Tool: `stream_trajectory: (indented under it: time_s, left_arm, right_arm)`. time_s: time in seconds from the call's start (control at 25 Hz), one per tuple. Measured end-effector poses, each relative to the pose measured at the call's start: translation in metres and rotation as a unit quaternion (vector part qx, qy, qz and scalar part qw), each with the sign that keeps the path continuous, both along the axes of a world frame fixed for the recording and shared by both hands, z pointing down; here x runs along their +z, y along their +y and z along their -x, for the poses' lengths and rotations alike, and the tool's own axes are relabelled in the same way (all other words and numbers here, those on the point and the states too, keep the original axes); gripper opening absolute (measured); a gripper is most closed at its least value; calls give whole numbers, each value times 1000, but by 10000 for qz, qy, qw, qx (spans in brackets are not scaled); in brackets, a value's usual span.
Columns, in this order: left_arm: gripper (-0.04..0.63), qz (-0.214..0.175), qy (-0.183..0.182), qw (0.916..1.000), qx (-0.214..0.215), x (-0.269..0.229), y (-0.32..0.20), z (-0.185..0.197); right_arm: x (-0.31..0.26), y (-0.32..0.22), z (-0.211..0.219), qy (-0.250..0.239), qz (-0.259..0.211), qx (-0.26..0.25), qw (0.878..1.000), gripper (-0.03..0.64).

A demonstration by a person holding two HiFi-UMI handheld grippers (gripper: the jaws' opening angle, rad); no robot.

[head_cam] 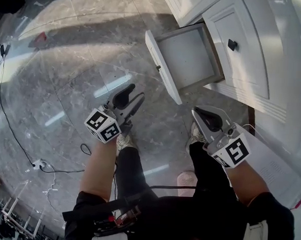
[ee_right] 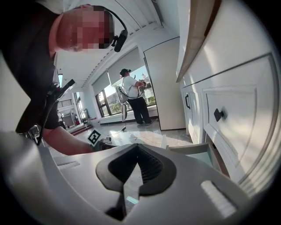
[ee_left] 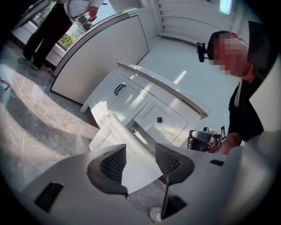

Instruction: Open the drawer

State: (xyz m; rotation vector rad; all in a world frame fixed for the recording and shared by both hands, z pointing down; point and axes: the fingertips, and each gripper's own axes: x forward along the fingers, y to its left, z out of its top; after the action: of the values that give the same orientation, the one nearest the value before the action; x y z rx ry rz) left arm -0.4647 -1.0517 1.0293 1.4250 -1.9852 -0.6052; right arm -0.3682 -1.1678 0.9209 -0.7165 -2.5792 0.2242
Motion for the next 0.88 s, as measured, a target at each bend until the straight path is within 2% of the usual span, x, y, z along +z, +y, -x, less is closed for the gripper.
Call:
stream_trajectory:
  time_s: [0.08, 0.24, 0.28, 0.64, 0.88]
  left_arm:
    - [200, -5, -244, 9996, 142, -45, -2, -9]
    - [24, -162, -750, 9970, 86, -147, -8, -13]
    - [0, -235, -831, 9962, 52, -174, -10, -14]
    - [0, -723, -1031, 9918, -200, -384, -28, -28]
    - [0, -684, -1393, 9874, -306, -499, -30, -42]
  right_arm:
    - [-20, 1, -2, -4, 133, 124, 9998, 2]
    - [-78, 3, -1, -35, 361, 295, 9989, 2]
    - [-94, 4, -2, -51, 387, 299, 9988, 2]
    - [-241, -10, 0, -217, 499, 386, 9978, 2]
    - [-340, -31, -9, -375, 210, 484, 9979, 2]
